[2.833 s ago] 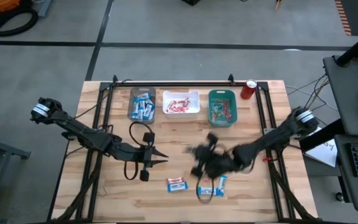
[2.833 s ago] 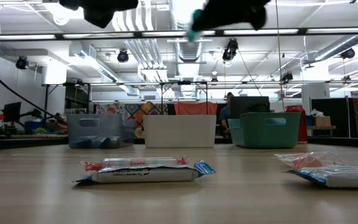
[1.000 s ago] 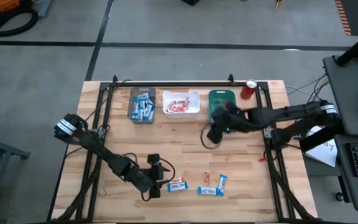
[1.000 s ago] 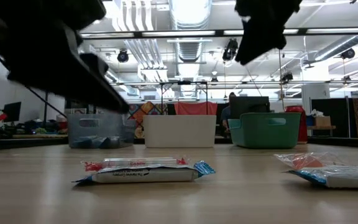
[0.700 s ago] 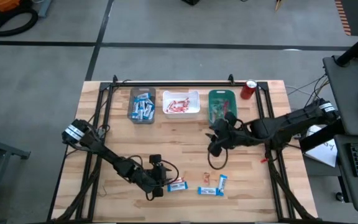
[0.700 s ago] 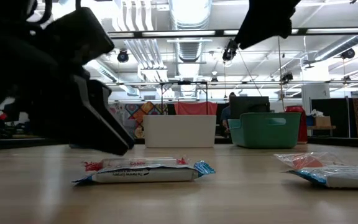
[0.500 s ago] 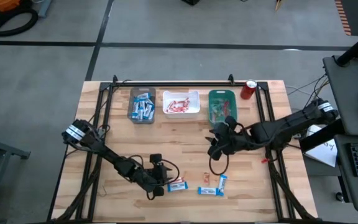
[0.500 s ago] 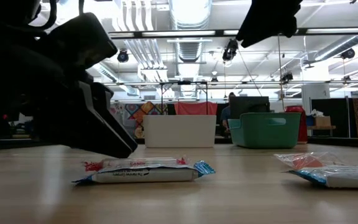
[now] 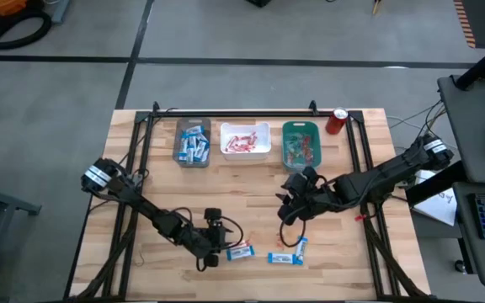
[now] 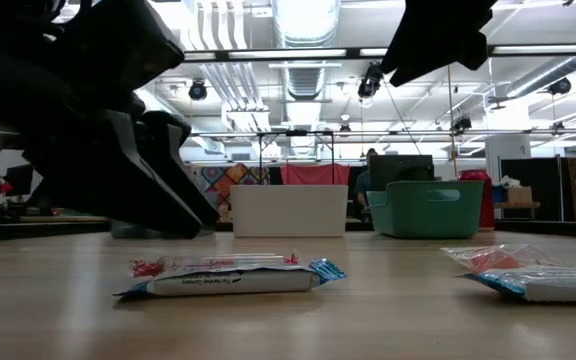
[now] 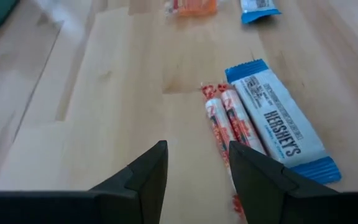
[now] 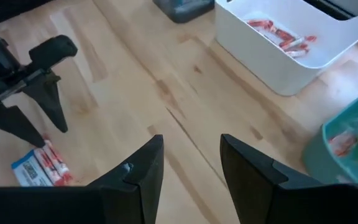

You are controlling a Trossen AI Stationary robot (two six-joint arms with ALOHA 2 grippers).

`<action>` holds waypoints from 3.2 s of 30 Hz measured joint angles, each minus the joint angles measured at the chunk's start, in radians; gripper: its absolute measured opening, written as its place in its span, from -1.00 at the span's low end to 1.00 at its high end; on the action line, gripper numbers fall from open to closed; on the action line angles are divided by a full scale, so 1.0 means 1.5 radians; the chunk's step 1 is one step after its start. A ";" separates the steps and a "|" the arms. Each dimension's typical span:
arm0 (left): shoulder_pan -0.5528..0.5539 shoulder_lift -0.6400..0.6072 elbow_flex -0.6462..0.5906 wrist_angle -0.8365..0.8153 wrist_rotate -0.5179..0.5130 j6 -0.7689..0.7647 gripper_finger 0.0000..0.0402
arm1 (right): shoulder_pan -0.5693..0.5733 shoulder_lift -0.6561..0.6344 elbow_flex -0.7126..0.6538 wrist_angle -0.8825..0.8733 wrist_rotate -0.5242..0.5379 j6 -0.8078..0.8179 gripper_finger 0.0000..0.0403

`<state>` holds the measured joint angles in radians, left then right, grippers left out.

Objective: Sort candy
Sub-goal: Put the orange candy into the white bin

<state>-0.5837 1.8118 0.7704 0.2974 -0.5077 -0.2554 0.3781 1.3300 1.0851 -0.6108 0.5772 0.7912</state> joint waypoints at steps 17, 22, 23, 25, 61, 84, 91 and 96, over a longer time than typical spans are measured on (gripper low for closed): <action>0.011 0.031 -0.007 0.009 0.065 0.018 -0.26 | 0.016 0.088 0.000 0.162 0.002 -0.022 -0.26; 0.012 0.031 -0.009 0.005 0.058 0.037 -0.53 | 0.017 0.152 -0.001 0.359 -0.004 -0.205 -0.26; 0.012 0.031 -0.010 0.006 0.058 0.037 -0.62 | 0.017 0.164 -0.001 0.402 -0.006 -0.248 -0.26; 0.012 0.031 -0.012 0.005 0.056 0.035 -0.82 | 0.016 0.182 0.000 0.476 -0.006 -0.305 -0.28; -0.149 -0.339 -0.147 0.041 -0.284 0.008 -1.00 | -0.035 0.118 -0.071 0.743 -0.314 -0.672 -0.34; -0.095 -0.218 -0.057 0.242 -0.314 0.236 -0.97 | -0.067 0.222 -0.074 0.940 -0.334 -0.635 -0.34; -0.089 -0.213 -0.052 0.240 -0.315 0.242 -0.97 | -0.068 0.238 -0.063 0.938 -0.333 -0.628 -0.36; -0.089 -0.213 -0.052 0.240 -0.317 0.242 -0.97 | -0.068 0.238 -0.063 0.939 -0.334 -0.615 -0.61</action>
<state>-0.7167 1.4918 0.6918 0.6571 -0.9837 0.1079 0.2768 1.6867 0.9901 0.7979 0.0765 -0.1311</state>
